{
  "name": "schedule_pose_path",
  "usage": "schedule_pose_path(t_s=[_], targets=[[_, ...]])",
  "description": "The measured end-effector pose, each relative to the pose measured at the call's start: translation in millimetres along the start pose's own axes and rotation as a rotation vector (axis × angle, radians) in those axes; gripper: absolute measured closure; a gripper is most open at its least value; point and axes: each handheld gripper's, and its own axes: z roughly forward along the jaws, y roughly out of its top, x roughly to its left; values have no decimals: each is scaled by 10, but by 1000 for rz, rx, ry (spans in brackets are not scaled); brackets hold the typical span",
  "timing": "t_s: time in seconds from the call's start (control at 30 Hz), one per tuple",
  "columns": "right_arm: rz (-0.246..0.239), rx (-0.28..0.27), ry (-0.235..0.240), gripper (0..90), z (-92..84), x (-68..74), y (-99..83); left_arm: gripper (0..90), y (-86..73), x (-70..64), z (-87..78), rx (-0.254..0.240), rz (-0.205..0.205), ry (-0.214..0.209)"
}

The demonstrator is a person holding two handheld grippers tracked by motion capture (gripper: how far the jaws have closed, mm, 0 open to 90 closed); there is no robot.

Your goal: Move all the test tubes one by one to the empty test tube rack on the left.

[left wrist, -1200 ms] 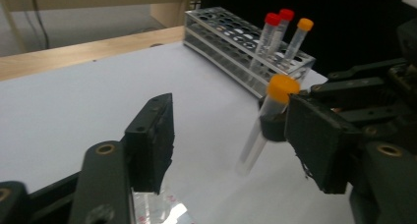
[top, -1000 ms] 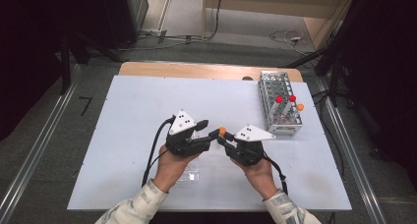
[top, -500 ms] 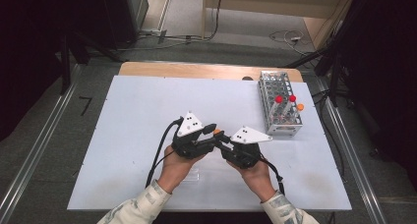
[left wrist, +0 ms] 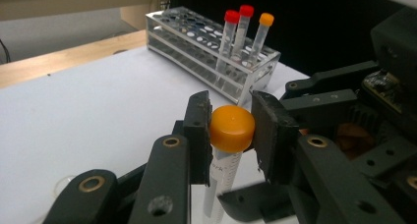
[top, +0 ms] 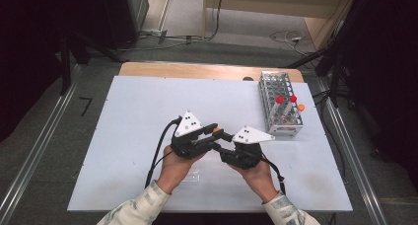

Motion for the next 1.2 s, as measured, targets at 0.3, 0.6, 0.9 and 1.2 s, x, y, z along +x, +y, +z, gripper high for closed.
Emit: schedule_pose_path(t_s=[0.3, 0.6, 0.9, 1.2], targets=[[-3, -36, 21, 341, -147, -73, 65, 703, 137, 147, -281, -52, -35, 8], [27, -36, -21, 315, -202, -197, 56, 704, 223, 324, -520, -43, -53, 42], [45, -40, -51, 301, -236, -274, 49, 704, 229, 462, -605, -54, -40, 139], [54, -36, -65, 301, -249, -304, 38, 704, 197, 518, -453, -59, -20, 220]])
